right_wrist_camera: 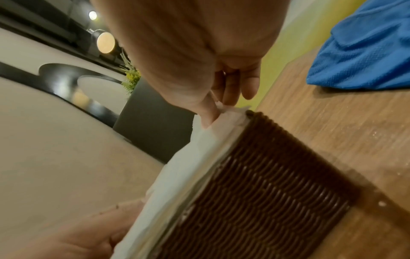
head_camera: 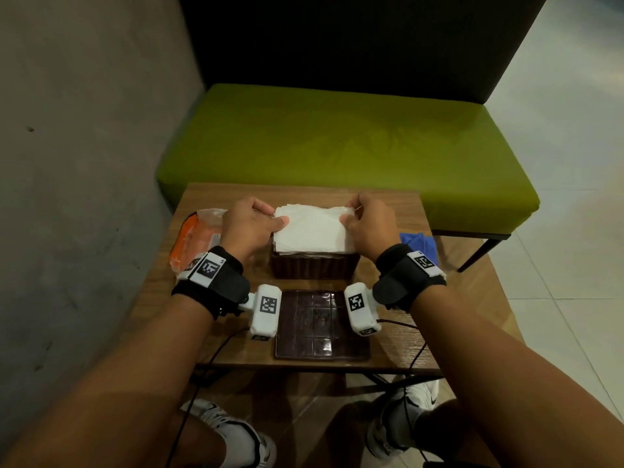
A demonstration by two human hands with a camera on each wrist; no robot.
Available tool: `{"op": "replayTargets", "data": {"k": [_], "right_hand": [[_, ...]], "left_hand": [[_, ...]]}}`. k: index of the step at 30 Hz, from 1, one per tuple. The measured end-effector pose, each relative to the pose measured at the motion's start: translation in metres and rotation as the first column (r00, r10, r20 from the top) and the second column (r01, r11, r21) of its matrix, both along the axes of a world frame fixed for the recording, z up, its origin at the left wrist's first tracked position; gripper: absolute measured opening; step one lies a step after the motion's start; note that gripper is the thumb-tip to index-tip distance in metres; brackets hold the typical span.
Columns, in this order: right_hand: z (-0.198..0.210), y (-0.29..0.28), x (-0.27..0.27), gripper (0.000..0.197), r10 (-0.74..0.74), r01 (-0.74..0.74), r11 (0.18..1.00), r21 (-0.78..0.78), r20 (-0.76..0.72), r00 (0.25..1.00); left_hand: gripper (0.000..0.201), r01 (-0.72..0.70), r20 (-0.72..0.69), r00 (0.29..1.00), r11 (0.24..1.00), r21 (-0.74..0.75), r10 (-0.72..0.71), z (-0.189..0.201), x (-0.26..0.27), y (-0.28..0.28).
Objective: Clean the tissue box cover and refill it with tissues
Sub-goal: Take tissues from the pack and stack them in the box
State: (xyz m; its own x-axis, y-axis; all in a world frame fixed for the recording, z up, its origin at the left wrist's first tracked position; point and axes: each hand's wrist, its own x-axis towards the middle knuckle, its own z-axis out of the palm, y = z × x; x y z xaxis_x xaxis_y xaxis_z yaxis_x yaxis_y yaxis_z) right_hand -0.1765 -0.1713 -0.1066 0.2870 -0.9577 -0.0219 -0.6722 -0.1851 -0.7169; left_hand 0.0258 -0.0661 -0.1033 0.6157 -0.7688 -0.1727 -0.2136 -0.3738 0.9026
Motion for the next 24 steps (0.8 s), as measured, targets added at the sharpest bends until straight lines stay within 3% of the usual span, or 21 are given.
{"op": "replayTargets", "data": {"k": [5,9,13,16,19,21,24], "right_hand": [[-0.011,0.001,0.007,0.009,0.085,-0.109,0.985,-0.131,-0.173,0.981],[-0.017,0.004,0.009,0.008,0.07,-0.143,0.962,-0.234,-0.295,0.953],[-0.017,0.0,0.006,0.007,0.028,-0.094,0.97,-0.223,-0.283,0.959],[-0.015,-0.001,0.002,0.01,0.025,-0.062,0.98,-0.187,-0.194,0.981],[-0.009,0.003,-0.005,0.011,0.018,-0.03,0.959,-0.281,-0.044,0.999],[-0.002,0.008,-0.008,0.006,0.08,-0.083,0.924,-0.373,-0.024,0.997],[0.007,0.017,-0.006,0.015,0.227,-0.314,0.898,-0.308,-0.287,0.931]], "left_hand": [[0.024,0.076,0.177,0.981,0.997,0.022,-0.078,-0.003,-0.003,-0.003],[0.023,0.113,0.293,0.946,0.99,0.088,-0.134,-0.007,-0.004,-0.005],[0.036,0.083,0.325,0.936,0.983,0.165,-0.134,-0.014,-0.001,-0.002],[0.034,0.085,0.386,0.915,0.99,0.112,-0.122,-0.014,0.001,0.005],[0.02,0.185,0.465,0.865,0.981,0.055,-0.189,-0.002,-0.001,0.017],[0.026,0.287,0.515,0.787,0.941,0.18,-0.339,0.007,-0.004,0.022],[0.047,0.324,0.526,0.679,0.852,0.412,-0.513,0.011,-0.007,0.018]]}}
